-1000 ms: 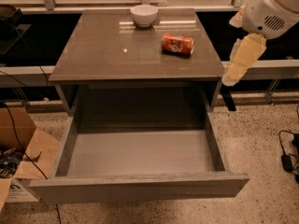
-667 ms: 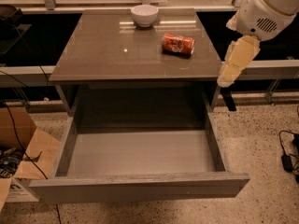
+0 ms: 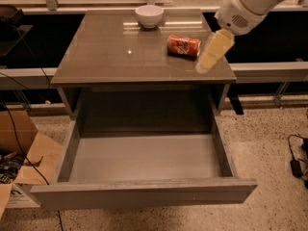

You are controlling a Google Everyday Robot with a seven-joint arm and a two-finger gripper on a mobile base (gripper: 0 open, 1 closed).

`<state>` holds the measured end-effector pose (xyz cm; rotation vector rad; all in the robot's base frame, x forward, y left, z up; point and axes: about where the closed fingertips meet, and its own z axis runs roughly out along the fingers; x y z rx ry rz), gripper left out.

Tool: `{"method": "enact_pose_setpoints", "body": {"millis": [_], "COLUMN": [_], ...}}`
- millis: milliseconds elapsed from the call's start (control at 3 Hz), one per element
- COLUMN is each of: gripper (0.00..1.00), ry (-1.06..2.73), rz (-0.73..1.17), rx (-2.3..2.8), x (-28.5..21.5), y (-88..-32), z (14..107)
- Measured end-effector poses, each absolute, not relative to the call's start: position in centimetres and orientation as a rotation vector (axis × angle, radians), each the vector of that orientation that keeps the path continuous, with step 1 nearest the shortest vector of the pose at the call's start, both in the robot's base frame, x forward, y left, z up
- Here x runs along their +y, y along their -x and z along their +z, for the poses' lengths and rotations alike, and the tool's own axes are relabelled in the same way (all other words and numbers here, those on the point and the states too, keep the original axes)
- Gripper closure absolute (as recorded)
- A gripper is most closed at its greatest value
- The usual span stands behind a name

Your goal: Place coke can into top drawer

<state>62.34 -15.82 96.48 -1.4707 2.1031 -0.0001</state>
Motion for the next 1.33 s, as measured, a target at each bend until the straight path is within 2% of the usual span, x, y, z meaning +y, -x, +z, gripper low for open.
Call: {"method": "enact_pose_setpoints", "body": {"millis": [667,1333], "gripper": [0.00,0.00], "ry": [1.418,1.410], "rz": [0.113,0.187], "rx": [2.051,2.065], "x": [-12.1,-11.6], "y": [-72.1,-77.7], "z": [93.2,89.8]}}
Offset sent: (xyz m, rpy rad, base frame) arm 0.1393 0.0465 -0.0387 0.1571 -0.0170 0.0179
